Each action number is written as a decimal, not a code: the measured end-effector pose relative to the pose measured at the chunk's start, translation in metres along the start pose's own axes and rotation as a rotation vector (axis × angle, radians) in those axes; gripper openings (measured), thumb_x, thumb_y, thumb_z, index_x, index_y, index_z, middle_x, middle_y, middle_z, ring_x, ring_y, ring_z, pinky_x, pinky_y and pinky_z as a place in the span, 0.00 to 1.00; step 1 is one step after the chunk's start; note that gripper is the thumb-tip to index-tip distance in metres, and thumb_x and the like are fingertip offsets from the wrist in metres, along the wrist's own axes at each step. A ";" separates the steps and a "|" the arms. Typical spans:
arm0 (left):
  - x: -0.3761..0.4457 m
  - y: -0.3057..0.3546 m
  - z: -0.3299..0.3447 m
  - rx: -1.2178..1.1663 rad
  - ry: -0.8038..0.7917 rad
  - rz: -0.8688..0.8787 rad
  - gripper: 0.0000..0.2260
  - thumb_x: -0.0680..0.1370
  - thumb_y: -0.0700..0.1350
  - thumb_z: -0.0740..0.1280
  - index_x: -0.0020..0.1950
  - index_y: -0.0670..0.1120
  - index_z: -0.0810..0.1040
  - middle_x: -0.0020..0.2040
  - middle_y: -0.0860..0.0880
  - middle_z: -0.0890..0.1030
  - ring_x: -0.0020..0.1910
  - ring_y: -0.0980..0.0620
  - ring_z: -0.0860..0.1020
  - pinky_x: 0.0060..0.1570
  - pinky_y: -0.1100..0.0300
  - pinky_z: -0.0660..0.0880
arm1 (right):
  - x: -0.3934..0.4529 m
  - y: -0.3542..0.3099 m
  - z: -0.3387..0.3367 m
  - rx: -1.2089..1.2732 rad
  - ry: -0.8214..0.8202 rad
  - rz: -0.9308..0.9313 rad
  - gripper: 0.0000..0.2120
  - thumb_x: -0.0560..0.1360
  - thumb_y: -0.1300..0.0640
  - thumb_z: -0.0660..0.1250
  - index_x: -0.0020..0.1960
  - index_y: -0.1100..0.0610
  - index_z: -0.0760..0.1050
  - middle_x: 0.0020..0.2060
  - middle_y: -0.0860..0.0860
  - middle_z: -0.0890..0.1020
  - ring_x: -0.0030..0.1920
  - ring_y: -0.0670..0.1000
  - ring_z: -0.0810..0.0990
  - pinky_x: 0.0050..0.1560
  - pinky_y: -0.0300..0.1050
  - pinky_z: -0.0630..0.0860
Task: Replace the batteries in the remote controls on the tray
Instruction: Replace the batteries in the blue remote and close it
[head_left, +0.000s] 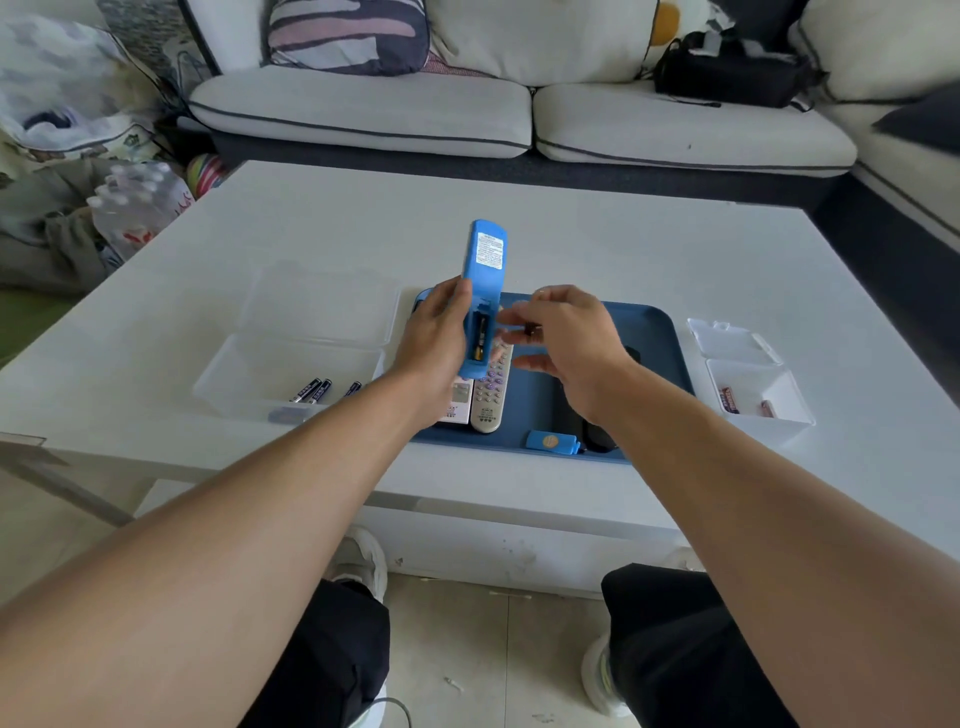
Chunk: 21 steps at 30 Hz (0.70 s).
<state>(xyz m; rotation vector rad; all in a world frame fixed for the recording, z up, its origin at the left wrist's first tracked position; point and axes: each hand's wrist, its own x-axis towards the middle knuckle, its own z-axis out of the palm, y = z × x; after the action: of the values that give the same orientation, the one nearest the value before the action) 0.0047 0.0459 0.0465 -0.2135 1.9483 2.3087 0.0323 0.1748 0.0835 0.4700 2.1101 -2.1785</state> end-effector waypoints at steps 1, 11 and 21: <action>0.000 0.001 -0.001 -0.008 -0.016 -0.035 0.12 0.84 0.53 0.59 0.57 0.49 0.79 0.47 0.44 0.85 0.38 0.48 0.82 0.39 0.52 0.81 | 0.000 -0.002 -0.002 0.049 0.002 0.028 0.04 0.80 0.64 0.63 0.49 0.55 0.71 0.42 0.54 0.85 0.36 0.50 0.83 0.32 0.42 0.78; -0.007 0.008 -0.002 -0.074 -0.165 -0.187 0.16 0.86 0.50 0.55 0.52 0.46 0.81 0.43 0.44 0.83 0.39 0.47 0.82 0.49 0.49 0.82 | 0.000 0.005 -0.008 -0.439 -0.121 -0.137 0.12 0.84 0.57 0.57 0.50 0.55 0.79 0.30 0.47 0.74 0.24 0.42 0.71 0.30 0.36 0.68; -0.010 0.009 -0.003 -0.011 -0.188 -0.238 0.15 0.86 0.49 0.57 0.48 0.47 0.80 0.39 0.48 0.83 0.37 0.52 0.81 0.39 0.57 0.78 | 0.001 0.011 -0.011 -1.086 -0.246 -0.454 0.02 0.77 0.46 0.70 0.48 0.40 0.82 0.31 0.40 0.74 0.35 0.44 0.74 0.35 0.40 0.66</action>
<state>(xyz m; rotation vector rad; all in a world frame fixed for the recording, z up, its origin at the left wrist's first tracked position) 0.0126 0.0420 0.0561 -0.2086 1.7192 2.1063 0.0362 0.1849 0.0728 -0.3715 2.9411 -0.7963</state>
